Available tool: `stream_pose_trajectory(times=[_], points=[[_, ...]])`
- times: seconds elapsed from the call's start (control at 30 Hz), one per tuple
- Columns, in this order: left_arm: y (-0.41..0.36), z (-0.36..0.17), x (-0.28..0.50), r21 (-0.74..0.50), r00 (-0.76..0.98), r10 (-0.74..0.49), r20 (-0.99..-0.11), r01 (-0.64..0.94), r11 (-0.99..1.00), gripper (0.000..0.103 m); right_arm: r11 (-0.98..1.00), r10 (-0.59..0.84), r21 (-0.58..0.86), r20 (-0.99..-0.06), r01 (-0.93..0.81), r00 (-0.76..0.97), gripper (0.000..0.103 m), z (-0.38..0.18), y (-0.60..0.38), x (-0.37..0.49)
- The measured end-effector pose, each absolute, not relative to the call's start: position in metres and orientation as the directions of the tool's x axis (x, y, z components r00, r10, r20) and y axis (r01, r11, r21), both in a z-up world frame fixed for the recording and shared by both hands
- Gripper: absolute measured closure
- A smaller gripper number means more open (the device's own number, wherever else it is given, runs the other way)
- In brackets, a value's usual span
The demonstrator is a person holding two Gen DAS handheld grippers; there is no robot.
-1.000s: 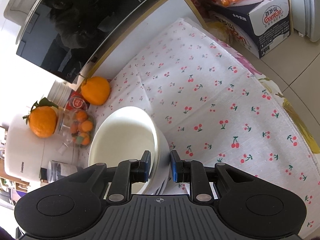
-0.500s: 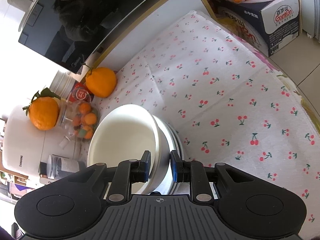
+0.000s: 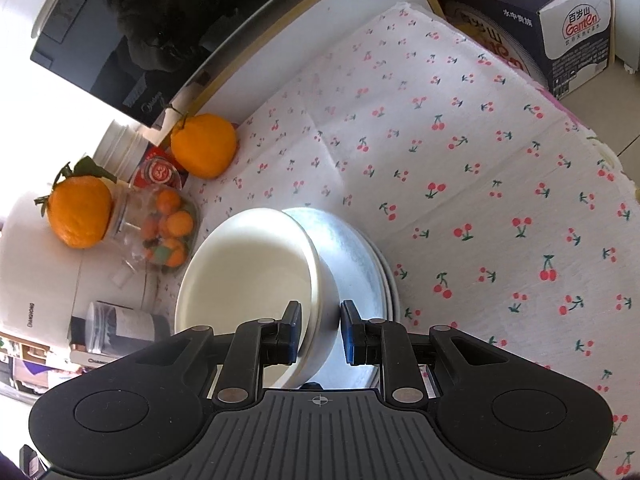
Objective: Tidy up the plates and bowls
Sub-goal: 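Lift the nested bowls and lower them onto the plate stack, then open both grippers to release the nested bowls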
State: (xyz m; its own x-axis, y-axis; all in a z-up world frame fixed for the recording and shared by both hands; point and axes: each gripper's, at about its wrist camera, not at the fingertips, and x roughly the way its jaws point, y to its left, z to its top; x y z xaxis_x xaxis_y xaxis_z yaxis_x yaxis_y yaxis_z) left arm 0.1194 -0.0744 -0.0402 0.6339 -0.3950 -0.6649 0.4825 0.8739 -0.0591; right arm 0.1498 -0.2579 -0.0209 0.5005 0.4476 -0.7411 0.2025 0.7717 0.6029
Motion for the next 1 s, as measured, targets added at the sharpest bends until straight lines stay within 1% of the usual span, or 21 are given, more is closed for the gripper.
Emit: stream_pose_trajectory(times=[0.4, 0.57, 0.63, 0.83, 0.9, 0.97, 1.0], points=[[-0.073, -0.047, 0.126, -0.05, 0.62, -0.378, -0.688, 0.479, 0.876, 0.043, 0.804, 0.409, 0.559, -0.769, 0.206, 0.491, 0.082, -0.029, -0.244, 0.154], [-0.073, -0.049, 0.127, -0.035, 0.618, -0.362, -0.698, 0.476, 0.879, 0.041, 0.801, 0.413, 0.562, -0.767, 0.205, 0.491, 0.082, -0.031, -0.244, 0.155], [-0.072, -0.049, 0.126, -0.031, 0.619, -0.361, -0.698, 0.477, 0.878, 0.037, 0.802, 0.412, 0.562, -0.765, 0.201, 0.495, 0.079, -0.029, -0.243, 0.155], [-0.072, -0.046, 0.125, -0.031, 0.629, -0.368, -0.685, 0.479, 0.877, 0.025, 0.807, 0.413, 0.559, -0.766, 0.192, 0.492, 0.079, -0.028, -0.243, 0.155], [-0.072, -0.046, 0.125, -0.029, 0.628, -0.367, -0.686, 0.481, 0.876, 0.022, 0.805, 0.415, 0.56, -0.766, 0.193, 0.491, 0.074, -0.028, -0.243, 0.155], [-0.072, -0.046, 0.124, -0.026, 0.627, -0.366, -0.688, 0.483, 0.875, 0.02, 0.804, 0.415, 0.562, -0.764, 0.193, 0.494, 0.061, -0.027, -0.243, 0.155], [-0.072, -0.046, 0.124, -0.024, 0.627, -0.365, -0.688, 0.483, 0.875, 0.018, 0.803, 0.416, 0.564, -0.762, 0.192, 0.497, 0.058, -0.027, -0.243, 0.155]])
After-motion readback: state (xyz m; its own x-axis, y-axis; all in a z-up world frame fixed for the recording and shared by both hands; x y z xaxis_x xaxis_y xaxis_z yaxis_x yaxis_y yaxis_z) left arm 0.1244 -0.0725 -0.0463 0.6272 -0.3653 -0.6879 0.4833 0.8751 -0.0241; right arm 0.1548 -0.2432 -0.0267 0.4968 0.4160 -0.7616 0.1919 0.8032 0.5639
